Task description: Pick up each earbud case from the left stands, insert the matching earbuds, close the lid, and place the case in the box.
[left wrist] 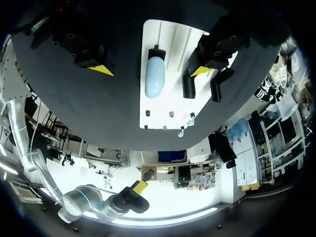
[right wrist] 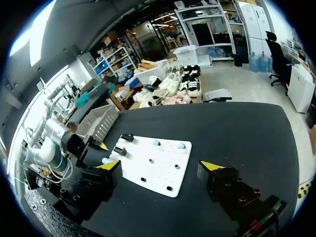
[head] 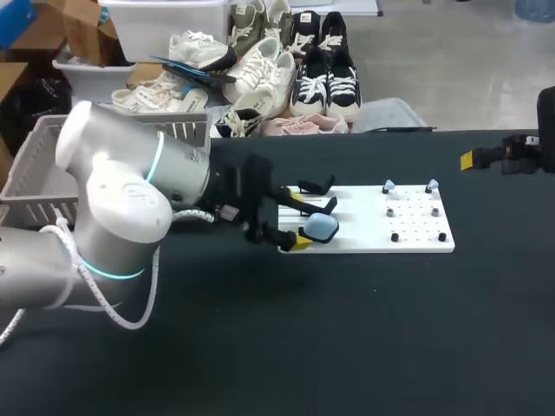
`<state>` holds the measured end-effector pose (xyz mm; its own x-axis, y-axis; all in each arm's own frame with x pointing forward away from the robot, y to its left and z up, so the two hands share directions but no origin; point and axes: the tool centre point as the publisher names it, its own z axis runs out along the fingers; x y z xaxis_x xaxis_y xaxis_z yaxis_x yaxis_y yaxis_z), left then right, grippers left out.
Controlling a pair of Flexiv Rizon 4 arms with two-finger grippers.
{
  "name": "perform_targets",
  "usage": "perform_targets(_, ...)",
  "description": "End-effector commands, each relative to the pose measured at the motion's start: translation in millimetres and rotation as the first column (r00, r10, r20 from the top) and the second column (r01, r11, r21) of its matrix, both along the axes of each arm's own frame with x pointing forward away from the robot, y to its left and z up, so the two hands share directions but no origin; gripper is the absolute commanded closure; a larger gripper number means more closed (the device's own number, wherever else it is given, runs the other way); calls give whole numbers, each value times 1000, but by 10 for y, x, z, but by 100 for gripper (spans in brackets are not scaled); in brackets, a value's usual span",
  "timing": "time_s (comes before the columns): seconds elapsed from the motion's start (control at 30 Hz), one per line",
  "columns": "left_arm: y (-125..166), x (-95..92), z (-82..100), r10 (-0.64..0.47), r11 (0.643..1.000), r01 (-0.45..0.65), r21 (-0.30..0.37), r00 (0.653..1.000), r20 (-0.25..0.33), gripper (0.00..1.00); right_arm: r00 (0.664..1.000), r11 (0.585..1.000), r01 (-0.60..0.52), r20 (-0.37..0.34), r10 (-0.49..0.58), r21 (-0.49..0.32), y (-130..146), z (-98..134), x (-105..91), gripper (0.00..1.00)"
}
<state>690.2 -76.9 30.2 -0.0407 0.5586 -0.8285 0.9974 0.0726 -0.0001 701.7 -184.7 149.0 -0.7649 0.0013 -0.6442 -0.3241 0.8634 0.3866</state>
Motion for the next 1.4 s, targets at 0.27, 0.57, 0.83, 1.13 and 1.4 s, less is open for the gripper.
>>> perform_targets(0.27,-133,13,-88,-11,1000,11,-11,1000,-26,0,1000,1000,0,-1,0,-1,-3,1,-4,0)
perform_targets(0.57,-208,35,-160,-11,1000,11,-13,999,-49,0,1000,1000,0,-1,0,-1,-3,1,-4,0)
perform_targets(0.83,-222,52,-194,-6,1000,5,-11,998,-60,0,1000,1000,0,-1,0,-1,-3,1,-4,0)
perform_targets(1.13,-200,55,-179,-2,1000,0,-24,997,-71,3,1000,1000,0,-1,0,-1,-3,1,-4,0)
perform_targets(1.4,-192,90,-190,2,999,-5,-42,997,-78,10,1000,1000,0,-1,0,-1,-3,1,-4,0)
